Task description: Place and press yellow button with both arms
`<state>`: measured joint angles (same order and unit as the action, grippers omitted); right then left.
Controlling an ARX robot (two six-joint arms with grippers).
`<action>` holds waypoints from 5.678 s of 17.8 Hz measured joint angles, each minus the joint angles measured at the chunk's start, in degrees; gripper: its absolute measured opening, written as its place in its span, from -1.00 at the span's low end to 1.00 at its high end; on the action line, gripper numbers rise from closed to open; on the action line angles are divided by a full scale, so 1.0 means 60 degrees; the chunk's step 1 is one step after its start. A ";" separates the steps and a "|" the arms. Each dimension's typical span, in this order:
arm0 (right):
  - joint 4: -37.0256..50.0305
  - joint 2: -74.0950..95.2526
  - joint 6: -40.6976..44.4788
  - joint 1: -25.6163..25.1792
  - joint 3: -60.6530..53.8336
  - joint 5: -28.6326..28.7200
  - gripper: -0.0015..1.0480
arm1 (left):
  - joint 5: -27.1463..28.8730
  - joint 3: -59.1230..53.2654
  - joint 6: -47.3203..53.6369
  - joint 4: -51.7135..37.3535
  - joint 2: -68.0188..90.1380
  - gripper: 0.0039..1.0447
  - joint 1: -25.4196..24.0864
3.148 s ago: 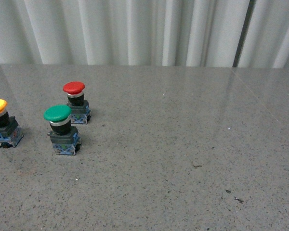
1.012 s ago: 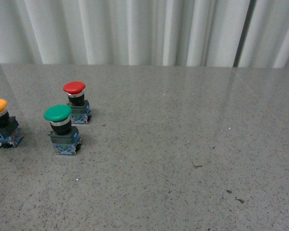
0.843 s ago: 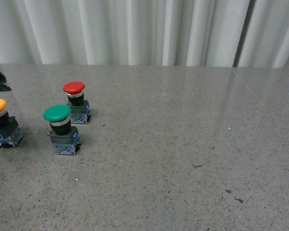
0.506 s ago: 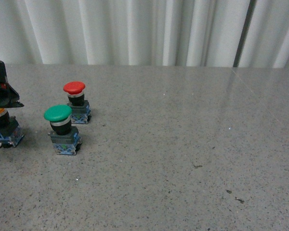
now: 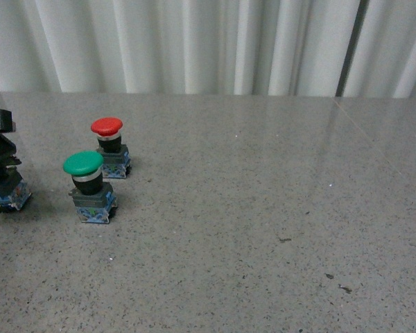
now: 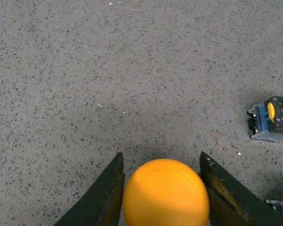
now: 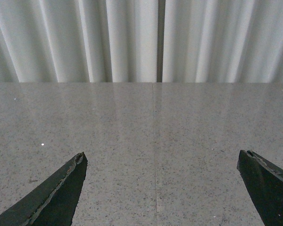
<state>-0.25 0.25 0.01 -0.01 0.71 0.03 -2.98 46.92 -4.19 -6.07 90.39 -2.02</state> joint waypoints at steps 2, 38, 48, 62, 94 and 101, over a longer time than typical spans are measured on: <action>0.0000 0.0000 0.0000 0.0000 0.0000 0.0000 0.87 | 0.0178 -0.0047 0.0087 0.0273 -0.0470 -0.26 0.0080; -0.0004 -0.0004 0.0000 0.0000 0.0000 -0.0004 0.87 | 0.3901 0.2725 -0.2867 0.0463 0.2393 -0.28 0.6630; 0.0000 0.0000 0.0000 0.0000 0.0000 0.0000 0.87 | 0.3417 0.2710 -0.2466 0.0342 0.2393 -0.28 0.6659; 0.0004 0.0000 0.0000 0.0000 0.0000 0.0000 0.87 | 0.3952 0.1519 -0.1421 -0.3865 0.2393 0.88 0.6655; 0.0004 0.0000 0.0000 0.0000 0.0000 -0.0004 0.87 | 0.0503 -0.7690 0.0565 -0.1606 -1.2462 -0.97 0.0353; 0.0004 0.0000 0.0000 0.0000 0.0000 -0.0004 0.87 | 0.0503 -0.7690 0.0561 -0.0922 -1.3129 -0.97 0.0353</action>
<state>-0.23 0.25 0.01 -0.01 0.71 0.01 0.03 0.78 -0.82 -11.60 11.62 0.10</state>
